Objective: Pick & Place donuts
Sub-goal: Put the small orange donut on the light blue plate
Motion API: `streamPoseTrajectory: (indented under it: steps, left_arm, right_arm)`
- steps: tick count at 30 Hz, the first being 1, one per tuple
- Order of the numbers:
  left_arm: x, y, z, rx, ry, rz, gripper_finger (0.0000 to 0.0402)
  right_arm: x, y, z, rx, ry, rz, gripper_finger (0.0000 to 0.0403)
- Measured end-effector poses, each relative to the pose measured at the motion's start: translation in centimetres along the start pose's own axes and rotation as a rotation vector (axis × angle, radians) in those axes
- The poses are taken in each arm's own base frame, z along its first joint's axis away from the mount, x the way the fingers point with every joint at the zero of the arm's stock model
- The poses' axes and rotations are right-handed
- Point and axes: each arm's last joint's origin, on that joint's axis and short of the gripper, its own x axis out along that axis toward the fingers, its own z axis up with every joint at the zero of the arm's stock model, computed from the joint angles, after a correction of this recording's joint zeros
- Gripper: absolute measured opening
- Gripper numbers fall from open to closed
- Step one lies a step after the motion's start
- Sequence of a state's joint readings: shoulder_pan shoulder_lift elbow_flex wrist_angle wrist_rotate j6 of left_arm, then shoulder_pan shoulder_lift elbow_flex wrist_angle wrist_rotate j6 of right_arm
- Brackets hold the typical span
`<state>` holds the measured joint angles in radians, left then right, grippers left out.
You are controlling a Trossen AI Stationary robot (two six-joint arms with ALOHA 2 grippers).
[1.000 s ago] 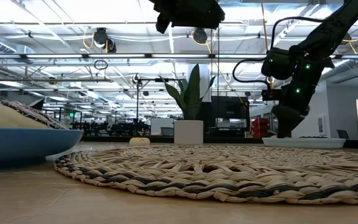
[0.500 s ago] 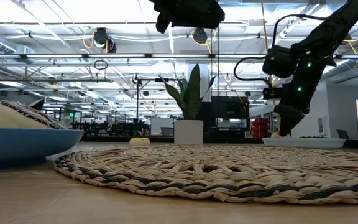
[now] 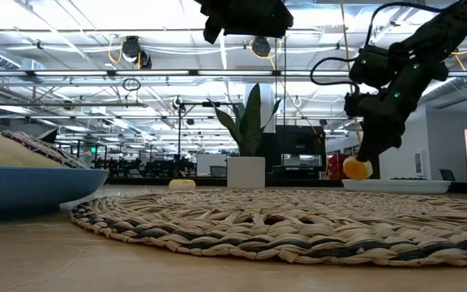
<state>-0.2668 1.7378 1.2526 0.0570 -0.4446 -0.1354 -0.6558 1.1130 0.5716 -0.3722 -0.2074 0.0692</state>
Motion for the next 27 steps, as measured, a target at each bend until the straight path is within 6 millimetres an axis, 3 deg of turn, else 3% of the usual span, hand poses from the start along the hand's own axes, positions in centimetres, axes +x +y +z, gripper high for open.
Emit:
streamPoseTrajectory:
  steps: [11,27]
  left_arm:
    - [0.0,0.0,0.0,0.000,0.000,0.000,0.0106]
    - [0.0,0.0,0.0,0.000,0.000,0.000,0.0106]
  right_arm:
    - [-0.1,-1.2,-0.3,0.058,0.034,-0.037,0.0002]
    - [-0.2,-2.0,-0.8,0.061,0.069,-0.306,0.0002]
